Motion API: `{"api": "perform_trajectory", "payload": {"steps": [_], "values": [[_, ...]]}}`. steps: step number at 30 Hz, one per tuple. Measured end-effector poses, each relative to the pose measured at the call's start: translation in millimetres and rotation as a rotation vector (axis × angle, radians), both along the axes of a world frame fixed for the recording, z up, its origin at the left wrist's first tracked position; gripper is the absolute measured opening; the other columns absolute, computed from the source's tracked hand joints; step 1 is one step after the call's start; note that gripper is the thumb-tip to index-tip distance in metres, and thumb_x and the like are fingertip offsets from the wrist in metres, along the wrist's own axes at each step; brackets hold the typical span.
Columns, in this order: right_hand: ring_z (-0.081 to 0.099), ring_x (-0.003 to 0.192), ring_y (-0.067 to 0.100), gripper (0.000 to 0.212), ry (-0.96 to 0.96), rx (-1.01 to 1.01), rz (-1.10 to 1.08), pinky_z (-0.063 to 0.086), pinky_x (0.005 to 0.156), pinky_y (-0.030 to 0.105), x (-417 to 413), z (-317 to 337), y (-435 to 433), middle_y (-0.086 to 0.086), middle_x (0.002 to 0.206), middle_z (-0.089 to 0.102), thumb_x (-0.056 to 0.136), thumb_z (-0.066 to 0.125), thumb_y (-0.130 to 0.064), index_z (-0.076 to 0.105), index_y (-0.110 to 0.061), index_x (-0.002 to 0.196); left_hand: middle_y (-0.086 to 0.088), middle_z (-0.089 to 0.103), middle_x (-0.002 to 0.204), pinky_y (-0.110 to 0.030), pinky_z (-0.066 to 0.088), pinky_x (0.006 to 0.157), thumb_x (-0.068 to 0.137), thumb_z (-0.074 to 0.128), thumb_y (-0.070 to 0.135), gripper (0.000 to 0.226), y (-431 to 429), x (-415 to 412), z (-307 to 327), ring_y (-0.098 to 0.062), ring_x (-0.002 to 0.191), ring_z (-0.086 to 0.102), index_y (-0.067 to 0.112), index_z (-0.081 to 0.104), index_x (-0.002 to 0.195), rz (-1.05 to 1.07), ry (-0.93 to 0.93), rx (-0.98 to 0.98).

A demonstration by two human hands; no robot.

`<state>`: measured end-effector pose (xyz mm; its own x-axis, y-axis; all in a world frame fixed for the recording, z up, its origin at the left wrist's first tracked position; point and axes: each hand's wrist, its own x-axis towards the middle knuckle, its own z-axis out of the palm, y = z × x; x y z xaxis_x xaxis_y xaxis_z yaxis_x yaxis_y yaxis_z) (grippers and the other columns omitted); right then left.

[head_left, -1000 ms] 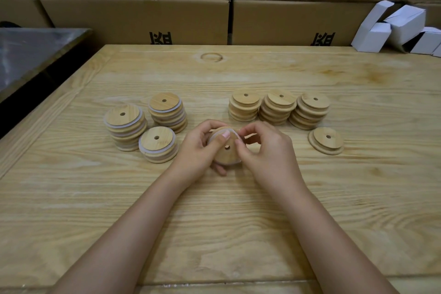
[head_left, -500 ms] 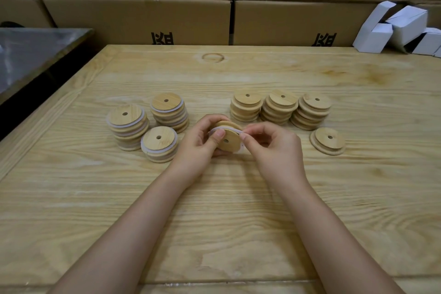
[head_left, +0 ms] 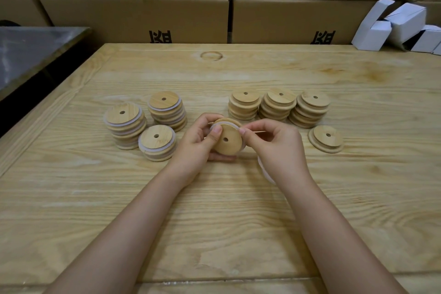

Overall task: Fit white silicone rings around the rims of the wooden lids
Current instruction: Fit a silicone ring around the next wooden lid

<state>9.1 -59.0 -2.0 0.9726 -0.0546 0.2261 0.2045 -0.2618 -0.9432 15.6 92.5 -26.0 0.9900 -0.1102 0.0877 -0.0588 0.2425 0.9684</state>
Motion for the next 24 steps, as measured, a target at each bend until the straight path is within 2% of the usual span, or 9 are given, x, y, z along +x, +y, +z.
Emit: {"api": "perform_trajectory", "payload": {"steps": [3, 8, 11, 14, 17, 19, 24], "values": [[0.062, 0.066, 0.002, 0.015, -0.008, -0.034, 0.026, 0.052, 0.069, 0.028, -1, 3, -2, -0.014, 0.066, 0.068, 0.082, 0.069, -0.021, 0.069, -0.030, 0.071, -0.010, 0.064, 0.088, -0.038, 0.058, 0.054, 0.095, 0.043, 0.014, 0.011, 2, 1, 1, -0.022, 0.071, 0.068, 0.014, 0.052, 0.101, 0.032, 0.031, 0.008], [0.065, 0.076, 0.006, 0.015, -0.063, -0.136, 0.085, 0.054, 0.076, 0.032, -4, 7, -3, -0.010, 0.079, 0.071, 0.086, 0.064, -0.014, 0.071, -0.026, 0.083, -0.009, 0.071, 0.074, -0.030, 0.055, 0.046, 0.090, 0.048, 0.025, 0.021, 6, 2, 6, -0.027, 0.058, 0.069, 0.010, 0.058, 0.101, -0.015, 0.129, -0.029], [0.064, 0.076, 0.009, 0.010, -0.243, -0.293, 0.081, 0.051, 0.074, 0.032, -5, 5, -2, -0.006, 0.082, 0.071, 0.085, 0.066, -0.012, 0.073, -0.015, 0.090, -0.008, 0.070, 0.069, -0.024, 0.052, 0.040, 0.095, 0.046, 0.021, 0.021, 8, 3, 10, -0.023, 0.049, 0.066, 0.010, 0.060, 0.105, -0.029, 0.206, -0.057], [0.065, 0.074, 0.020, 0.008, -0.456, -0.490, 0.078, 0.051, 0.068, 0.040, -6, 1, -3, 0.003, 0.082, 0.071, 0.086, 0.066, -0.010, 0.072, -0.007, 0.090, -0.005, 0.069, 0.067, -0.021, 0.047, 0.036, 0.096, 0.046, 0.016, 0.020, 9, 3, 13, -0.017, 0.042, 0.061, 0.011, 0.062, 0.104, -0.020, 0.242, -0.043], [0.065, 0.070, 0.030, 0.009, -0.602, -0.645, 0.098, 0.052, 0.061, 0.042, -7, 0, -6, 0.008, 0.081, 0.069, 0.086, 0.064, -0.009, 0.071, -0.004, 0.087, -0.003, 0.068, 0.066, -0.019, 0.044, 0.033, 0.095, 0.047, 0.012, 0.020, 10, 3, 15, -0.015, 0.037, 0.057, 0.012, 0.063, 0.108, -0.027, 0.276, -0.027], [0.064, 0.068, 0.031, 0.009, -0.689, -0.732, 0.097, 0.052, 0.060, 0.041, -7, 1, -7, 0.009, 0.079, 0.068, 0.087, 0.063, -0.008, 0.070, -0.004, 0.086, -0.003, 0.067, 0.065, -0.018, 0.042, 0.032, 0.095, 0.047, 0.011, 0.022, 11, 3, 16, -0.014, 0.037, 0.055, 0.013, 0.063, 0.110, -0.044, 0.306, -0.017], [0.062, 0.065, 0.031, 0.007, -0.760, -0.748, 0.103, 0.051, 0.057, 0.039, -9, 2, -4, 0.010, 0.075, 0.066, 0.085, 0.062, -0.003, 0.069, -0.002, 0.084, -0.004, 0.070, 0.069, -0.016, 0.039, 0.030, 0.094, 0.047, 0.008, 0.021, 14, 3, 19, -0.011, 0.033, 0.052, 0.014, 0.063, 0.106, -0.073, 0.375, -0.049]]}}
